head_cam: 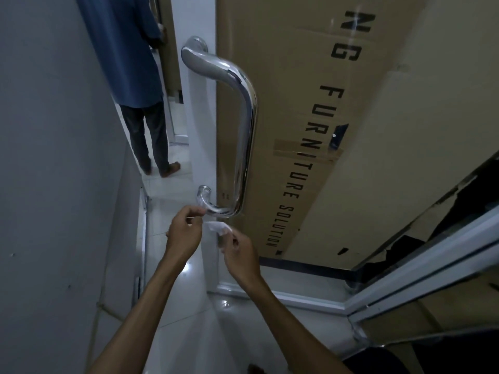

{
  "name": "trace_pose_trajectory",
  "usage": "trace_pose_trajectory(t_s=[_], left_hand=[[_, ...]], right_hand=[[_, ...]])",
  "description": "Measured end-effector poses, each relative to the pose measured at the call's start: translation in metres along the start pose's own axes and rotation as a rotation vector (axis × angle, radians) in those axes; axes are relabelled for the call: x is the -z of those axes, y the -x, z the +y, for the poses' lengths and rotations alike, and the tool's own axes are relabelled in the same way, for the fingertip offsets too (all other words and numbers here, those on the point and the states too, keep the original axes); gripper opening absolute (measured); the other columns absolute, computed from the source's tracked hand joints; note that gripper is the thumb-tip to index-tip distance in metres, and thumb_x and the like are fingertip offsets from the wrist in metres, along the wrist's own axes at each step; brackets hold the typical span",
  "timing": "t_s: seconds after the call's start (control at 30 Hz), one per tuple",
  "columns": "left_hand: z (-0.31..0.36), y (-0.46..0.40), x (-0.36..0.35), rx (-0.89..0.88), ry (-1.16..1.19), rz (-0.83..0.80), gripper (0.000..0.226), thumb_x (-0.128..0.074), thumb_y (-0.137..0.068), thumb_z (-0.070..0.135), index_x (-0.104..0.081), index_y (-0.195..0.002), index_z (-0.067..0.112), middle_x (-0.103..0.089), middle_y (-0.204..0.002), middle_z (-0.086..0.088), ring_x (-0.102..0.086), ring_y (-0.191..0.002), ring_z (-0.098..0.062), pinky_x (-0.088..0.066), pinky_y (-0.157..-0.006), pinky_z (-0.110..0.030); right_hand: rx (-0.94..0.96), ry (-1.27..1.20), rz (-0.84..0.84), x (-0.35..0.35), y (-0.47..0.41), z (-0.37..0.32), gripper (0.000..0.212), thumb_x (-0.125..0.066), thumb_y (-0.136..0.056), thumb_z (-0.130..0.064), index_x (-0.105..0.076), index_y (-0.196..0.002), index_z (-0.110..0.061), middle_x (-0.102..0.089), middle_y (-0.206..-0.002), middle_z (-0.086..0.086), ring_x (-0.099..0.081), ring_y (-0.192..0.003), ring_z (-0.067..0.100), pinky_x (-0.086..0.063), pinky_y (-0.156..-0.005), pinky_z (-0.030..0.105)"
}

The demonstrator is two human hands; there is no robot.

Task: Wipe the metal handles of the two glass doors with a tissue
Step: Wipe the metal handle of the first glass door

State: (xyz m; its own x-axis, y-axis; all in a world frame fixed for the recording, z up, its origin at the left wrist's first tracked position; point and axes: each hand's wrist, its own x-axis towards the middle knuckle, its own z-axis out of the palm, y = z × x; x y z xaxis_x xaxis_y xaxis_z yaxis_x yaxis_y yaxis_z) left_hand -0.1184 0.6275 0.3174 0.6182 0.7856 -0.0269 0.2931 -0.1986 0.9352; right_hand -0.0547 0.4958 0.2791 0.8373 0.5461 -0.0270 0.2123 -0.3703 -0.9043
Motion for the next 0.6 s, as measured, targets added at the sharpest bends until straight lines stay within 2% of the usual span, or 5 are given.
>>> trace_pose_trajectory(t_s=[0.13,0.23,0.33,0.47,0.6], left_hand=[[0.006,0.008,-0.004,0.090,0.154,-0.186,0.020,-0.050,-0.110,0.029,-0.070,-0.109,0.025,-0.070,-0.108,0.007,-0.063,-0.105,-0.012,-0.047,-0.082,-0.024],[0.007,0.011,-0.003,0.134,0.211,-0.257,0.018,-0.056,-0.107,0.031,-0.071,-0.109,0.020,-0.073,-0.107,0.003,-0.066,-0.100,-0.011,-0.049,-0.081,-0.024],[0.004,0.007,-0.003,0.101,0.182,-0.220,0.013,-0.064,-0.103,0.023,-0.071,-0.102,0.012,-0.073,-0.104,-0.004,-0.067,-0.098,-0.020,-0.054,-0.082,-0.028],[0.004,0.006,-0.007,0.058,0.073,-0.130,0.010,-0.065,-0.102,0.020,-0.069,-0.094,0.015,-0.072,-0.095,-0.004,-0.067,-0.089,-0.020,-0.054,-0.078,-0.030],[0.002,0.008,-0.018,-0.020,-0.037,-0.051,0.008,-0.064,-0.102,0.024,-0.067,-0.096,0.019,-0.071,-0.092,0.001,-0.067,-0.086,-0.015,-0.053,-0.074,-0.028]], right_hand=[[-0.126,-0.256,-0.079,0.014,-0.006,-0.020,0.027,-0.044,-0.110,-0.044,-0.069,-0.110,-0.035,-0.071,-0.096,0.004,-0.069,-0.085,0.024,-0.060,-0.081,0.052],[-0.208,-0.354,-0.109,0.027,-0.012,-0.027,0.021,-0.048,-0.109,-0.036,-0.067,-0.109,-0.027,-0.068,-0.096,-0.003,-0.067,-0.083,0.010,-0.061,-0.067,0.028],[-0.224,-0.352,-0.060,0.030,-0.018,-0.023,0.021,-0.057,-0.105,-0.030,-0.066,-0.122,-0.020,-0.071,-0.107,0.003,-0.070,-0.091,0.013,-0.059,-0.061,0.024],[-0.196,-0.284,0.076,0.027,-0.021,-0.020,0.006,-0.064,-0.099,-0.021,-0.064,-0.102,-0.016,-0.066,-0.094,-0.002,-0.067,-0.085,0.017,-0.058,-0.059,0.028],[-0.072,-0.145,0.102,0.028,-0.017,-0.025,0.008,-0.060,-0.090,-0.009,-0.060,-0.091,-0.017,-0.056,-0.099,0.001,-0.057,-0.081,0.013,-0.042,-0.056,0.015]])
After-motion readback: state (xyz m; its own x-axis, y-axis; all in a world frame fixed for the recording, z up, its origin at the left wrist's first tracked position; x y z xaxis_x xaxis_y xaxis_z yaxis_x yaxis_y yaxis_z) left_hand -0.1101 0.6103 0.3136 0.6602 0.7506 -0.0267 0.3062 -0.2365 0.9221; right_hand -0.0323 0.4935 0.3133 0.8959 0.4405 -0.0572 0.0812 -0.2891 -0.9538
